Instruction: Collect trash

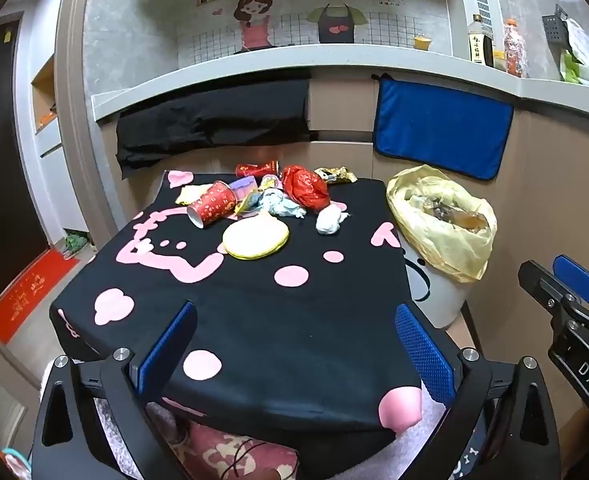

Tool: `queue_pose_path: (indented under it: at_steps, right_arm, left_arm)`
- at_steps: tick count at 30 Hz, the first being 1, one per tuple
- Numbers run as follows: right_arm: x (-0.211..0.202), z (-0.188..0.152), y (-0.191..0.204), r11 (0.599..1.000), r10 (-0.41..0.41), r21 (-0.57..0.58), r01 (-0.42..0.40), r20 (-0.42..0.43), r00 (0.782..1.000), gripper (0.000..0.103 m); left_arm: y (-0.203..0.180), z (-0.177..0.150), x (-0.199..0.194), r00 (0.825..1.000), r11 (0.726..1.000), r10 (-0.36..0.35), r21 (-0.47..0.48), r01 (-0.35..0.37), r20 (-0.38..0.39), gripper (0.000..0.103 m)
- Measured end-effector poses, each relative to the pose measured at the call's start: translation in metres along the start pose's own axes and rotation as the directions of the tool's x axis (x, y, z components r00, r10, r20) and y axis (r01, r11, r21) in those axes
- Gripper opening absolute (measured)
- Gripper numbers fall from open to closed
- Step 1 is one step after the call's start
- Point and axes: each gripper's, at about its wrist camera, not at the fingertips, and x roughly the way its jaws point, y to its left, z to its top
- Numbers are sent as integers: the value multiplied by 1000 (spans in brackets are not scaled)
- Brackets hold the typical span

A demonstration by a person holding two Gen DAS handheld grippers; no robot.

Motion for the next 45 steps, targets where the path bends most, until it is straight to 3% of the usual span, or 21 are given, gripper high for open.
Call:
queue_pose_path:
  at_steps: [10, 45]
  right_arm:
    - [-2, 1, -4, 1000, -3, 2, 3, -21, 1000, 50]
    - [4, 0, -3, 999, -36, -1, 36, -35, 999, 50]
  left_arm:
    - [-7, -1, -1, 1000, 1000, 7, -8, -7, 29, 99]
    - [2, 2, 3, 1000, 999, -21, -30, 21, 7, 99]
